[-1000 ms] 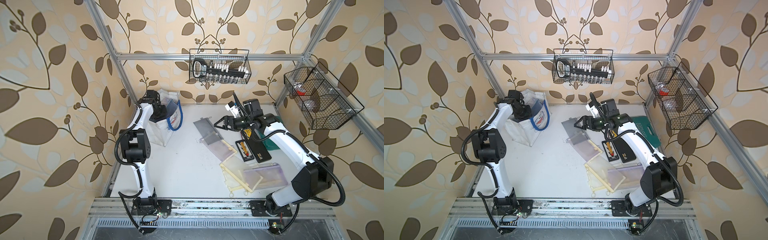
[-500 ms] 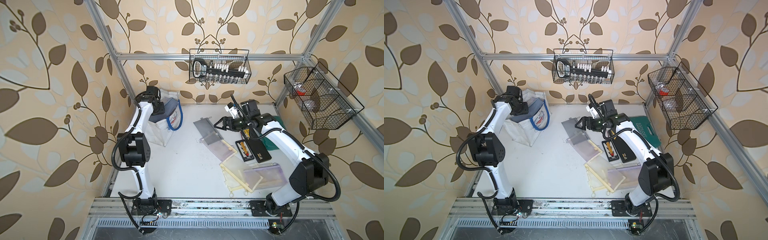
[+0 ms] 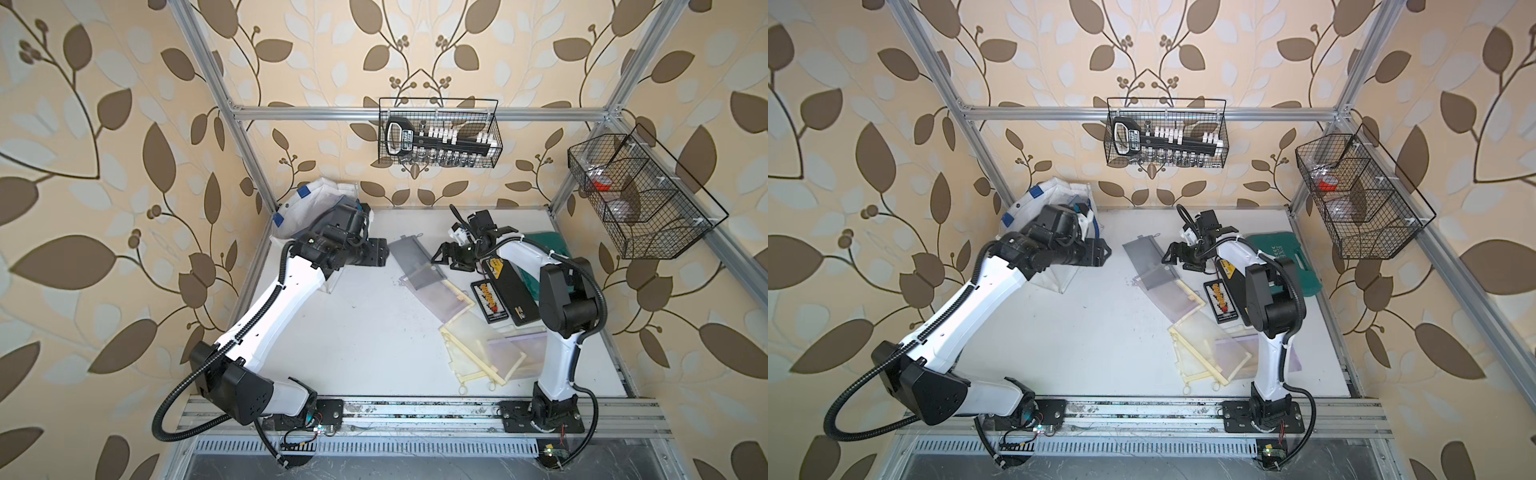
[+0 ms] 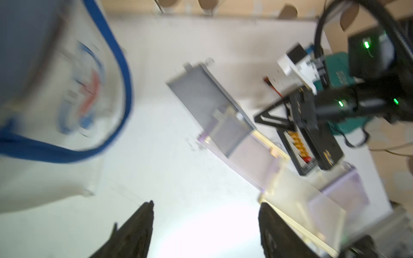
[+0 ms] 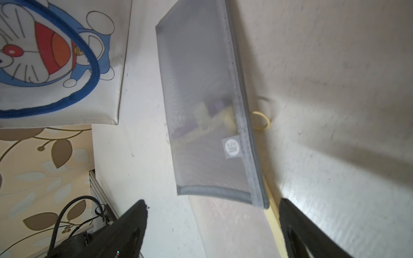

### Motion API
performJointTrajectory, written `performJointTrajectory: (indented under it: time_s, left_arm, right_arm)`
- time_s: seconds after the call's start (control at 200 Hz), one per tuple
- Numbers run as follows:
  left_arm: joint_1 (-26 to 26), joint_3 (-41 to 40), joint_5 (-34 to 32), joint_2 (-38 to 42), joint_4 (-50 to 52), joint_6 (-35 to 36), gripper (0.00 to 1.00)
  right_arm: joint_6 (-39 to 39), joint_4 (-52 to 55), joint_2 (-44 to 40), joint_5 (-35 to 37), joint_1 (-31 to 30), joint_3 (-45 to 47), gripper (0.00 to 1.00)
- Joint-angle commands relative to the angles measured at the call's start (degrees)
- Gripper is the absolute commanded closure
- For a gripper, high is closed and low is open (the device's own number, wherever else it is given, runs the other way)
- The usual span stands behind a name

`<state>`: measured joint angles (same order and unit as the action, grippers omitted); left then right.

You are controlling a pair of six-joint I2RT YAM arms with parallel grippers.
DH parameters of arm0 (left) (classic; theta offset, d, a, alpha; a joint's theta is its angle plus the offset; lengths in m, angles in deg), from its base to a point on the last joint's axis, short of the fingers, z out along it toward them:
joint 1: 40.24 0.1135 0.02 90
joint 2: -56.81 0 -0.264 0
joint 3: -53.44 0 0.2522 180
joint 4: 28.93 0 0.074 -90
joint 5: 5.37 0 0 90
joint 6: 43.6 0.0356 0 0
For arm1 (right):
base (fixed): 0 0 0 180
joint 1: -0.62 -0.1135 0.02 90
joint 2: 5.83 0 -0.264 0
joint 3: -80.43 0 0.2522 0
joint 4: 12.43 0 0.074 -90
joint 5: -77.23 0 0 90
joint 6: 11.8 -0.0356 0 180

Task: Put the pencil pouch into the canvas bag
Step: Pick up the pencil pouch.

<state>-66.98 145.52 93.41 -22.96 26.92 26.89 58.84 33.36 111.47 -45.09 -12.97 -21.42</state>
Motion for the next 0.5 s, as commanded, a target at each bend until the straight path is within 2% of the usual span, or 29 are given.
performJointTrajectory:
  time_s: [0.0, 0.135, 0.23, 0.345, 0.5]
  left_arm:
    - [-2.52, -7.74, 10.83, -0.99, -11.24, -11.87, 0.27]
    - [-2.61, -11.43, 11.37, -5.94, -19.56, -17.99, 0.3]
    - [-2.59, -9.33, 11.79, -11.92, -22.43, -21.58, 0.3]
    - [-1.95, -6.66, 7.1, -18.69, -24.09, -25.88, 0.3]
    - [1.35, -4.82, 7.93, -26.88, -34.12, -32.7, 0.32]
  right_arm:
    - [1.24, -0.83, 3.07, -0.56, -0.26, -4.72, 0.14]
    - [1.17, -1.29, 7.15, -1.57, -0.21, -6.84, 0.2]
    - [0.4, -1.66, 8.9, -2.57, -0.25, -6.9, 0.26]
    - [-0.33, -3.14, 9.67, -2.83, -0.28, -5.71, 0.29]
    - [-0.51, -4.39, 10.22, -3.53, -0.23, -5.12, 0.32]
